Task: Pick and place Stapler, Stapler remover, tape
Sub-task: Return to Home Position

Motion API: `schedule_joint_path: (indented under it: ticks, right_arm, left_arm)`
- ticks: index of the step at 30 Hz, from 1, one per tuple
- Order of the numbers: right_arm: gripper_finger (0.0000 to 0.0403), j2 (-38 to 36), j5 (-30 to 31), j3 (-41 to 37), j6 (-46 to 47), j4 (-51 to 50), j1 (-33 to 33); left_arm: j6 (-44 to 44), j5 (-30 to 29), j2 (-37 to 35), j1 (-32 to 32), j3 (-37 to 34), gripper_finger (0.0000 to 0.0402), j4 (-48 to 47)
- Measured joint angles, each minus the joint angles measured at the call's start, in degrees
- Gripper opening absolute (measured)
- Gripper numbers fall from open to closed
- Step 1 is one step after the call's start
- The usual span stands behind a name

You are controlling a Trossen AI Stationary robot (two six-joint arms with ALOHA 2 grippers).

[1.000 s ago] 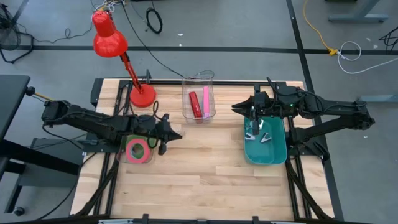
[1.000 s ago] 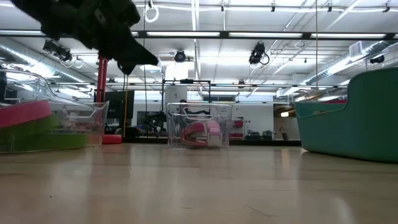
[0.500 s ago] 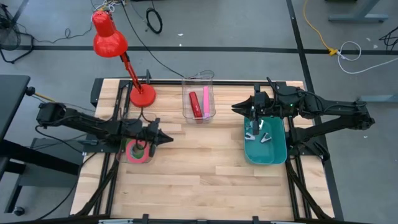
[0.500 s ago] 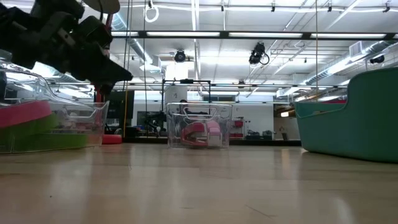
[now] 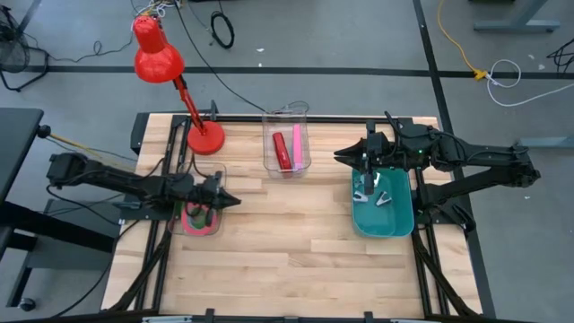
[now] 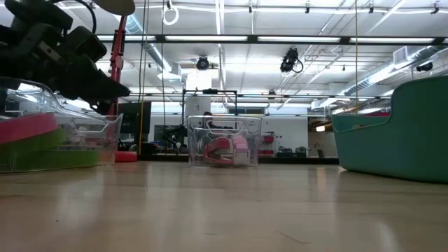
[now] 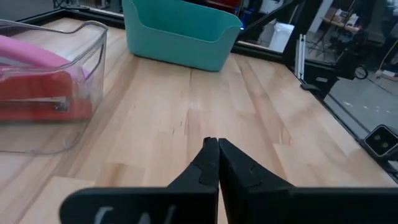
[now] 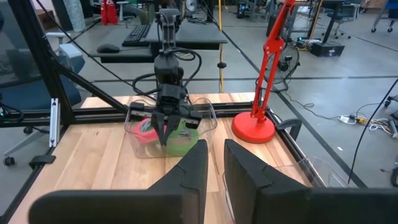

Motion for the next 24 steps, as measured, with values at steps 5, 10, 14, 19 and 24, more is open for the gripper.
schedule_joint_path:
  ticks: [5, 10, 14, 19, 24]
  right_arm:
    - [0.0057, 0.00, -0.02, 0.00, 0.00, -0.01, 0.01]
    - [0.0057, 0.00, -0.02, 0.00, 0.02, 0.01, 0.02]
    - [0.0057, 0.00, -0.01, 0.00, 0.02, 0.01, 0.01]
    - [0.0057, 0.00, -0.02, 0.00, 0.07, 0.01, 0.01]
    - [0.0057, 0.00, -0.02, 0.00, 0.09, 0.01, 0.00]
  left_arm:
    - [0.21, 0.46, -4.03, 0.00, -0.32, 0.0002, -3.47]
    - [0.57, 0.55, -8.64, 0.00, -0.34, 0.0002, -7.17]
    - [1.61, 0.55, -12.94, 0.00, -0.34, 0.0002, -12.79]
    - [1.90, 0.57, -17.76, 0.00, -0.34, 0.0002, -18.16]
    - [1.99, 0.57, -22.15, 0.00, -0.35, 0.0002, -23.13]
